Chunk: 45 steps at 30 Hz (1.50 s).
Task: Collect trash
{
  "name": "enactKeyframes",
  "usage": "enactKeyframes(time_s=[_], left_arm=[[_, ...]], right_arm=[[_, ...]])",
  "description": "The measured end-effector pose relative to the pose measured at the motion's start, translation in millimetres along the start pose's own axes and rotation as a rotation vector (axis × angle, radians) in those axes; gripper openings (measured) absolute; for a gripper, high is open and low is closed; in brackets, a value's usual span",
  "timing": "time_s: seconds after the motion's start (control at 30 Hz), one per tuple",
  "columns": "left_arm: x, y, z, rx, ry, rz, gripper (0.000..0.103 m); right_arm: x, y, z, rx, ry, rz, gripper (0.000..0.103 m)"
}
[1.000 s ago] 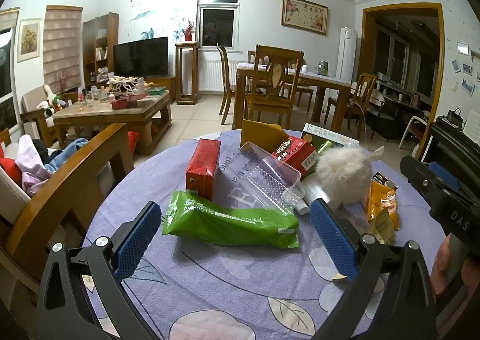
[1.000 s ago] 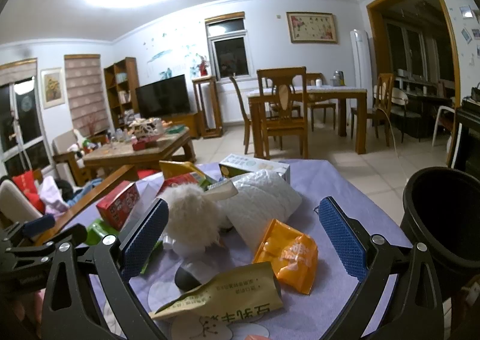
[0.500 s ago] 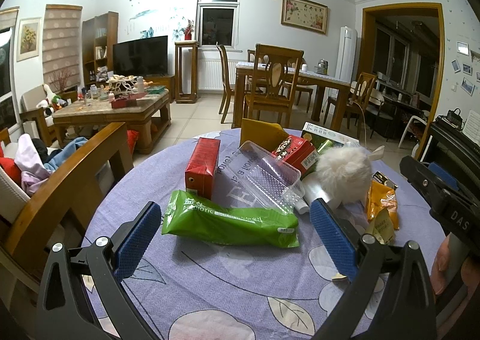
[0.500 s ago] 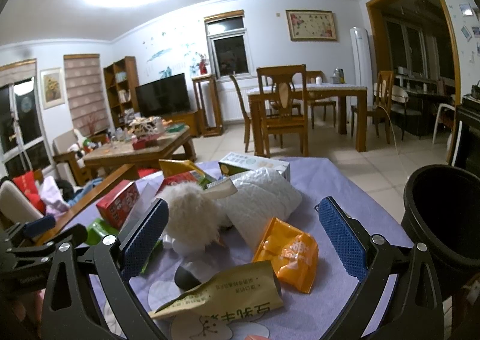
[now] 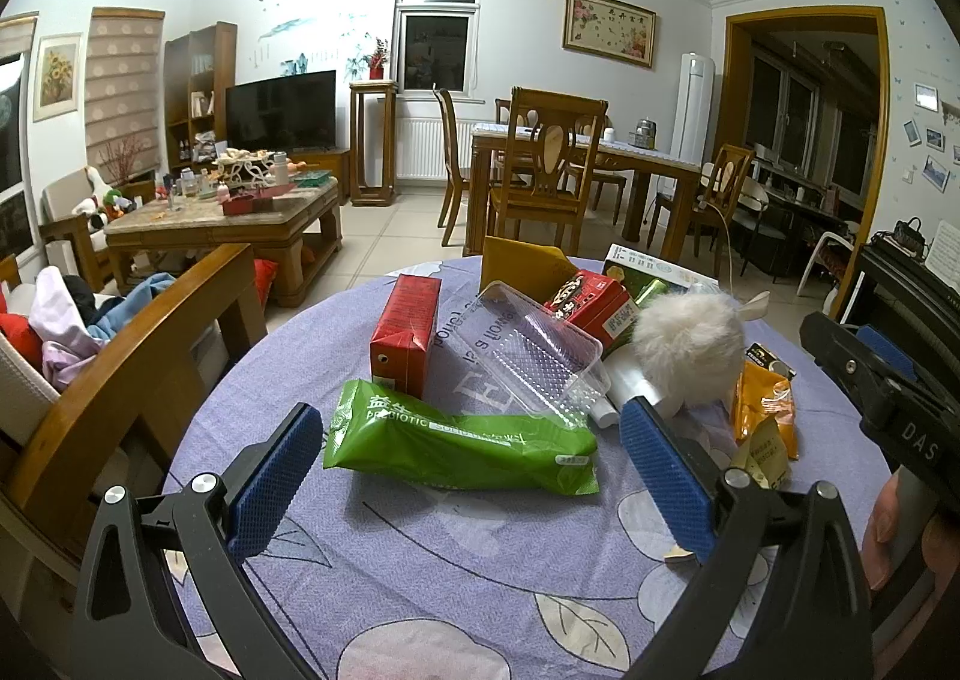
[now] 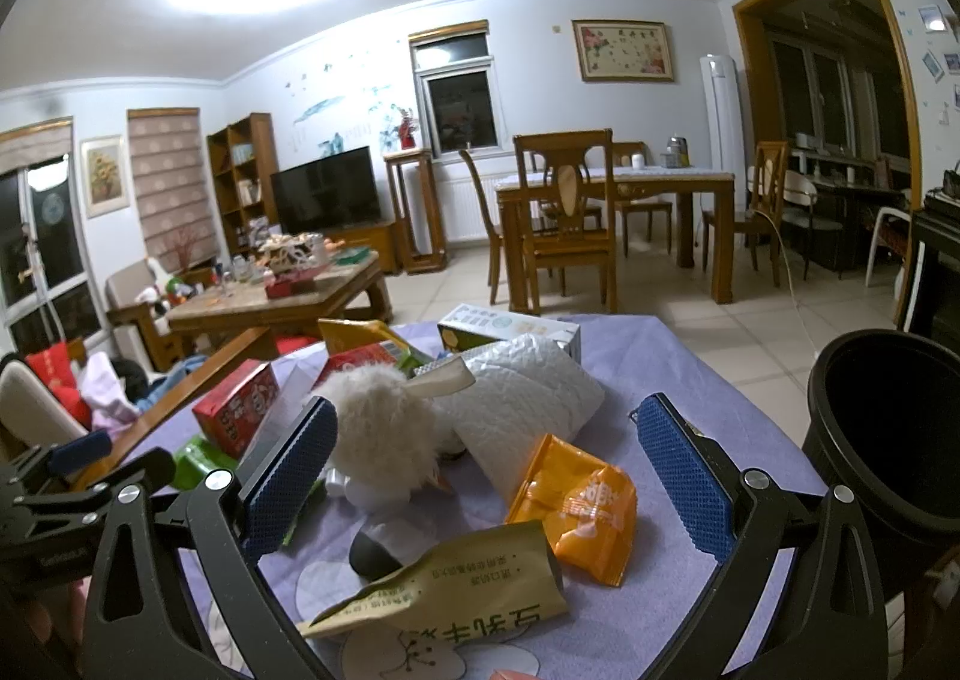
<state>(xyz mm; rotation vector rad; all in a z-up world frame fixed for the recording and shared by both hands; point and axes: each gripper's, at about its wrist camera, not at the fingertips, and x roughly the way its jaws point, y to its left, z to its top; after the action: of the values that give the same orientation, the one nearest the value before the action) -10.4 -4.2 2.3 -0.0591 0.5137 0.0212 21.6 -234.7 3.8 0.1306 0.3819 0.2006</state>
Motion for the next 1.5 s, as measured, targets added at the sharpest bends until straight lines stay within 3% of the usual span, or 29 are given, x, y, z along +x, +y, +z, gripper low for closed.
enactKeyframes(time_s=[0.5, 0.57, 0.67, 0.8, 0.9, 1.13, 1.2, 1.27, 1.37, 1.5], left_arm=[[1, 5, -1, -0.032, 0.009, -0.008, 0.098], [1, 12, -1, -0.062, 0.007, -0.036, 0.098], [1, 34, -1, -0.13, 0.033, -0.137, 0.098], [15, 71, 4, -0.19, 0.101, -0.213, 0.098], [30, 86, 16, -0.223, 0.138, -0.258, 0.098], [83, 71, 45, -0.077, 0.221, -0.248, 0.097], [97, 69, 47, -0.067, 0.25, -0.258, 0.087], [112, 66, 47, -0.055, 0.293, -0.283, 0.059], [129, 70, 45, -0.067, 0.346, -0.295, 0.042], [133, 74, 41, -0.092, 0.352, -0.312, 0.034]], right_arm=[[5, -2, -9, 0.019, 0.008, 0.039, 0.099], [5, -4, -10, 0.03, 0.011, 0.057, 0.099], [7, -12, -7, 0.061, 0.051, 0.098, 0.099], [10, -6, -1, -0.058, 0.086, 0.076, 0.099], [19, 3, 8, -0.103, 0.149, 0.147, 0.097], [56, 34, 15, -0.201, 0.28, 0.229, 0.081], [69, 39, 14, -0.224, 0.307, 0.223, 0.073], [78, 40, 11, -0.228, 0.343, 0.226, 0.064], [84, 43, 9, -0.237, 0.358, 0.227, 0.057], [86, 40, 11, -0.209, 0.363, 0.248, 0.051]])
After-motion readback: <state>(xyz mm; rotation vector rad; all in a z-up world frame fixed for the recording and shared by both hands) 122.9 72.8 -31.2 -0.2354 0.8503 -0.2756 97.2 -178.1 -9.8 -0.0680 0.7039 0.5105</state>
